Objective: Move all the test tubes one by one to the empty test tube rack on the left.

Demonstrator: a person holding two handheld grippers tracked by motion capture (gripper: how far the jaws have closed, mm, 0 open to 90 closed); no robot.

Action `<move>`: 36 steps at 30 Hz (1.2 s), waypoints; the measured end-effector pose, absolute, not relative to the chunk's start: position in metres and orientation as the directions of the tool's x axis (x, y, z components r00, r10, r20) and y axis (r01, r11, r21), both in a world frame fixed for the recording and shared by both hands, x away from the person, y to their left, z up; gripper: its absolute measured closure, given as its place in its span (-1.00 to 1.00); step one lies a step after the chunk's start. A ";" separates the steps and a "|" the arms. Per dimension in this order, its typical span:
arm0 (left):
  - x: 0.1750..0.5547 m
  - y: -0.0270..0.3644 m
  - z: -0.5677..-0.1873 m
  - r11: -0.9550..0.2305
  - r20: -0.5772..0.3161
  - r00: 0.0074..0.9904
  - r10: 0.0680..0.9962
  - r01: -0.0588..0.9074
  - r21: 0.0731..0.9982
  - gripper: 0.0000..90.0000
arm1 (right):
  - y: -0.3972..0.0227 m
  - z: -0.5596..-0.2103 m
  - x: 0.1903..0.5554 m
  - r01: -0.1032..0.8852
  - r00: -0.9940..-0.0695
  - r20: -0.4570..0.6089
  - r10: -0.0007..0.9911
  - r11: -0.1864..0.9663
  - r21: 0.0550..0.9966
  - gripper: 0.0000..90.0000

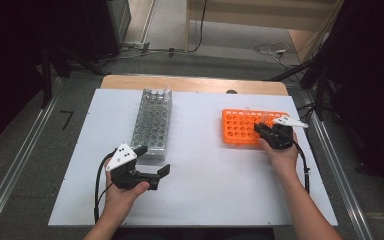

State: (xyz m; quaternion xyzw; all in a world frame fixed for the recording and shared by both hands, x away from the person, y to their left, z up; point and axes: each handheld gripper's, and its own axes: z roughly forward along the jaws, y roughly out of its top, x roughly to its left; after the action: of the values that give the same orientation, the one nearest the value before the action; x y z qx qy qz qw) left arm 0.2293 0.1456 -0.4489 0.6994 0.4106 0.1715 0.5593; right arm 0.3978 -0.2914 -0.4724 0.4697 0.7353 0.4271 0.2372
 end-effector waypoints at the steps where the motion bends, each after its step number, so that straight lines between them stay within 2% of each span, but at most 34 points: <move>1: 0.229 0.146 -0.449 -0.035 -0.221 0.605 0.765 0.382 0.923 -1.00 | -0.292 -0.471 0.397 0.485 -0.447 0.056 0.893 0.190 0.854 0.64; 18: 0.230 0.143 -0.449 -0.038 -0.221 0.606 0.764 0.384 0.922 -1.00 | -0.298 -0.436 0.372 0.419 -0.514 0.086 0.853 0.163 0.893 0.64; 36: 0.229 0.135 -0.446 -0.054 -0.204 0.626 0.753 0.368 0.928 -1.00 | -0.268 -0.427 0.323 0.385 -0.648 0.102 0.754 0.209 0.899 0.64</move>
State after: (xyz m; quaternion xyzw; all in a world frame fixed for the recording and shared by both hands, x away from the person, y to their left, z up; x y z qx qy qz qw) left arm 0.2293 0.1345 -0.4455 0.7054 0.3973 0.1715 0.5615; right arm 0.3232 -0.2682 -0.4272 0.3771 0.7557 0.5032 0.1833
